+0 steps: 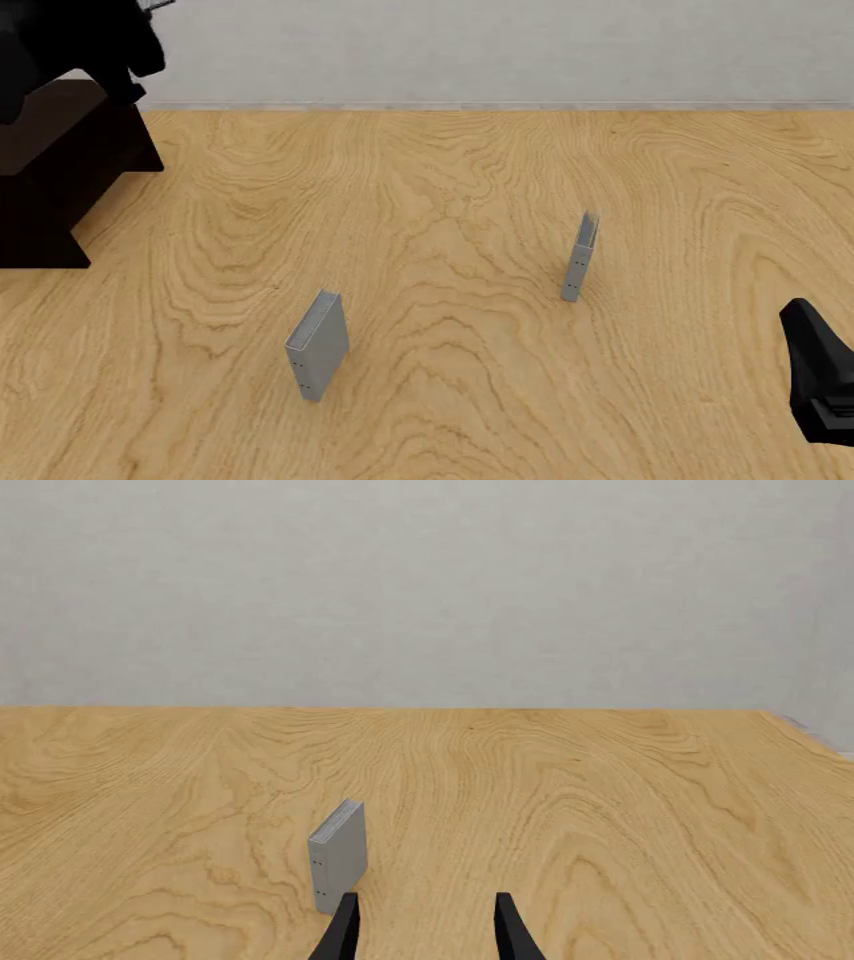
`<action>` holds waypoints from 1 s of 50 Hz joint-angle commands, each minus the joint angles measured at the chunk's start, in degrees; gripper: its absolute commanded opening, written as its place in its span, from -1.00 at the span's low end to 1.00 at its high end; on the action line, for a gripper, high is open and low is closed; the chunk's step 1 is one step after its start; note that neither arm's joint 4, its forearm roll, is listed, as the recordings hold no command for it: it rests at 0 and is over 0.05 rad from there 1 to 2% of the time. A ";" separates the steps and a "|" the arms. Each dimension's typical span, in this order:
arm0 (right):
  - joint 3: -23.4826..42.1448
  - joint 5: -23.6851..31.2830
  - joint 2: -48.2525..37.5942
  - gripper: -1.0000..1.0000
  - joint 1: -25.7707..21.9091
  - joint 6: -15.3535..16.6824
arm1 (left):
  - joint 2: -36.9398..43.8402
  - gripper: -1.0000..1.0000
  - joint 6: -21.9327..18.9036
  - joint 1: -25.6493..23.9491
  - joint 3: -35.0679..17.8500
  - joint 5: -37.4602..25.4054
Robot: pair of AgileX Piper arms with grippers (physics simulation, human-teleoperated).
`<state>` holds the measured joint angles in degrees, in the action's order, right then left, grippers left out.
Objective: Pick up the book in the middle and place it on the cabinet shelf.
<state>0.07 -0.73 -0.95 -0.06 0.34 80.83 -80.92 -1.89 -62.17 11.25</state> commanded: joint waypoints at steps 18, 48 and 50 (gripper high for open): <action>1.02 1.90 0.90 1.00 -0.06 0.02 | 3.98 -1.00 -7.45 10.00 -1.61 4.96; 0.90 1.77 0.87 1.00 -0.05 -0.01 | 10.29 -1.00 -7.15 15.78 -8.86 0.28; 0.93 1.80 0.88 1.00 -0.04 0.00 | 10.93 -1.00 -7.30 16.13 -9.46 0.39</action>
<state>0.96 1.01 -0.10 -0.11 0.33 89.79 -86.76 12.68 -68.68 11.19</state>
